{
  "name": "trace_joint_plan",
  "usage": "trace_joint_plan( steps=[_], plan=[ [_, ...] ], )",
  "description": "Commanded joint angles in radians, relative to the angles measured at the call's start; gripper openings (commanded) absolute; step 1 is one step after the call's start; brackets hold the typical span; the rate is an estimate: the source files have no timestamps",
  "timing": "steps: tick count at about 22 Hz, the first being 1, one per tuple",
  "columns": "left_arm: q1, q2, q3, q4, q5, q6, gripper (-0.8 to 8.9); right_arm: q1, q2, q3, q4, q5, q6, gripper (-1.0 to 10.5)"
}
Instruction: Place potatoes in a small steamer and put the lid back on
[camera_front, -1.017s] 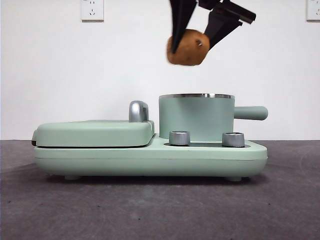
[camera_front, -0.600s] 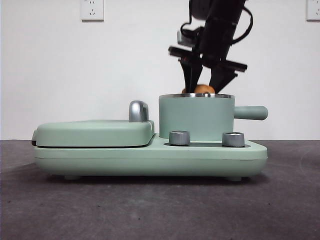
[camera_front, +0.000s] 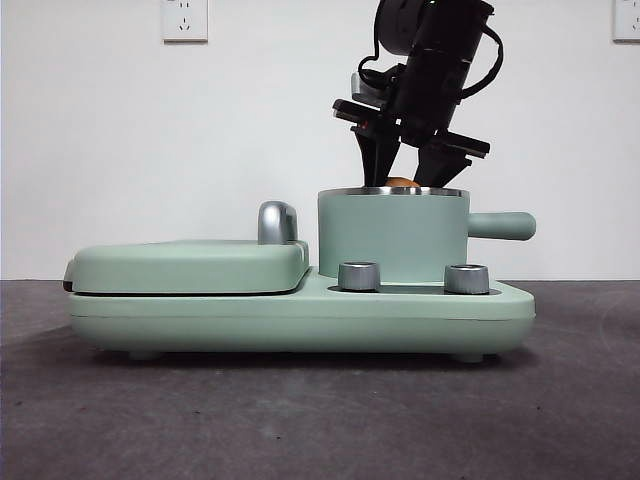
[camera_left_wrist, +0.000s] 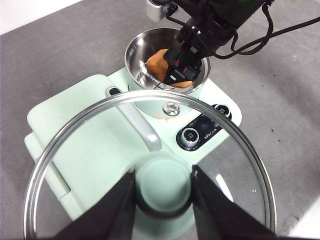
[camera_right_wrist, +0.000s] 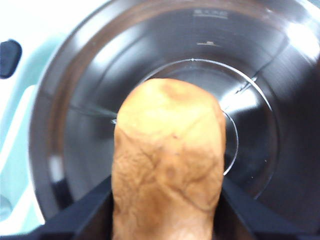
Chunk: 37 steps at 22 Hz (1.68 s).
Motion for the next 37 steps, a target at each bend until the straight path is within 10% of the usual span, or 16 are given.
trace_joint_plan(
  steps=[1,9,16,28,37],
  plan=[
    [-0.005,0.007,0.021,0.053,0.008,0.014,0.16,0.000,0.024,0.022,-0.003,0.000,0.025,3.2],
    [-0.006,0.073,0.021,0.109,0.008,0.014,0.17,0.000,-0.061,0.061,-0.105,0.019,0.005,3.9],
    [-0.007,0.203,0.021,0.256,0.008,0.013,0.17,0.002,-0.306,0.005,-0.291,0.225,0.002,3.9],
    [-0.062,0.417,0.025,0.541,0.008,-0.114,0.16,0.045,-1.178,-0.825,-0.056,0.152,0.053,3.9],
    [-0.098,0.568,0.118,0.557,-0.008,-0.121,0.16,0.084,-1.527,-1.051,0.029,0.149,0.100,3.9]
  ],
)
